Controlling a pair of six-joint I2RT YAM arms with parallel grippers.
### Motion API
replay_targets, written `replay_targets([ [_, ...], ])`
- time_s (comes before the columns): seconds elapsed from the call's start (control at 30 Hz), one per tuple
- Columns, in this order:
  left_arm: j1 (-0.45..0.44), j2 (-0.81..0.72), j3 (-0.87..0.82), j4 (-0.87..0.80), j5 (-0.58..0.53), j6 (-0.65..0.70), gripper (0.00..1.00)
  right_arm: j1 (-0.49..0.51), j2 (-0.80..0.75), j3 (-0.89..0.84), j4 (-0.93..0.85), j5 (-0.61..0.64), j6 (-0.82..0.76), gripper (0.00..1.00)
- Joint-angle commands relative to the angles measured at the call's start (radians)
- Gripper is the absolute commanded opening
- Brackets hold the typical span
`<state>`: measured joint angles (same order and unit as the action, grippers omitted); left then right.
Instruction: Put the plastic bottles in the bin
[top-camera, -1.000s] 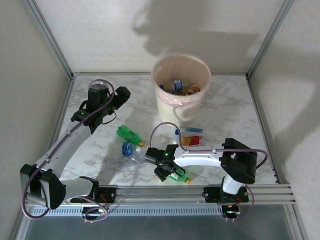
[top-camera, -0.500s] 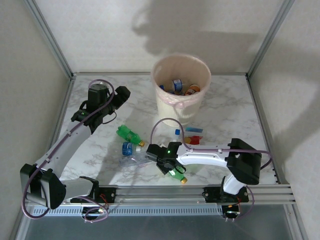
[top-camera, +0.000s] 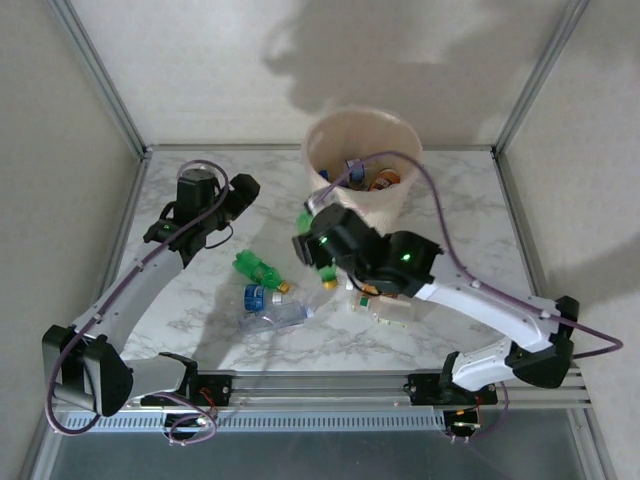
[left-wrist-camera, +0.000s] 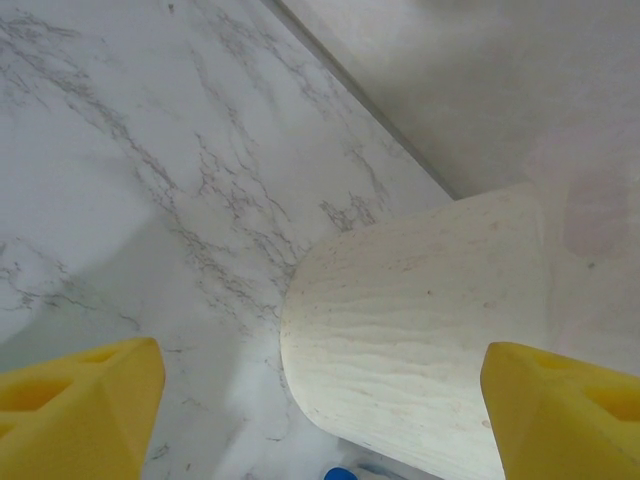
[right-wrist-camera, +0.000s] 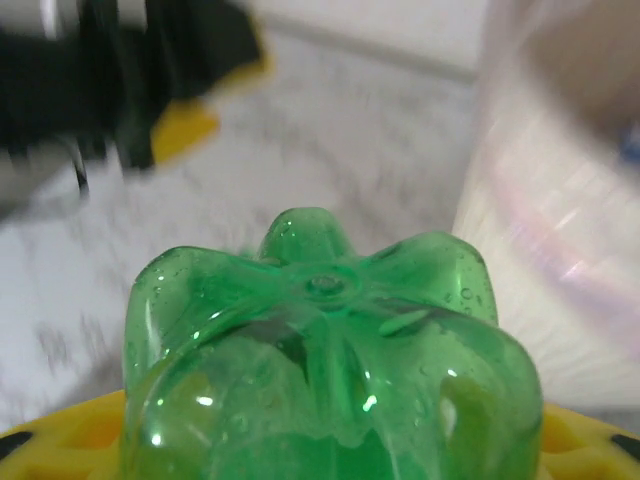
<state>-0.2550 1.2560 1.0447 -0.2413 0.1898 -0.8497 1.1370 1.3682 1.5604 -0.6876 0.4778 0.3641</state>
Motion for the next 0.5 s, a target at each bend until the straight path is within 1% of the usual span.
replay_targets([
  [0.0, 0.013, 0.003, -0.005, 0.017, 0.003, -0.012, 0.82, -0.062, -0.029, 0.088, 0.135, 0.096, -0.063, 0.52],
  [0.1, 0.014, 0.002, -0.005, 0.017, 0.010, -0.011, 0.82, -0.167, -0.023, 0.159, 0.204, 0.065, -0.065, 0.54],
  [0.17, 0.014, -0.001, -0.006, 0.012, 0.012, -0.009, 0.82, -0.245, 0.008, 0.220, 0.211, 0.030, -0.049, 0.54],
  [0.27, 0.016, -0.011, -0.013, 0.010, 0.011, -0.008, 0.82, -0.344, 0.075, 0.314, 0.194, 0.020, -0.018, 0.52],
  [0.37, 0.016, -0.019, -0.025, 0.009, 0.009, -0.008, 0.82, -0.428, 0.122, 0.351, 0.222, -0.013, -0.004, 0.53],
  [0.4, 0.016, -0.021, -0.030, 0.011, 0.011, -0.009, 0.82, -0.438, 0.143, 0.363, 0.224, -0.017, 0.004, 0.53],
  [0.43, 0.017, -0.020, -0.033, 0.012, 0.013, -0.009, 0.82, -0.487, 0.162, 0.374, 0.222, -0.025, 0.011, 0.52],
  [0.47, 0.017, -0.020, -0.037, 0.011, 0.014, -0.012, 0.82, -0.514, 0.185, 0.386, 0.218, -0.041, 0.022, 0.52],
])
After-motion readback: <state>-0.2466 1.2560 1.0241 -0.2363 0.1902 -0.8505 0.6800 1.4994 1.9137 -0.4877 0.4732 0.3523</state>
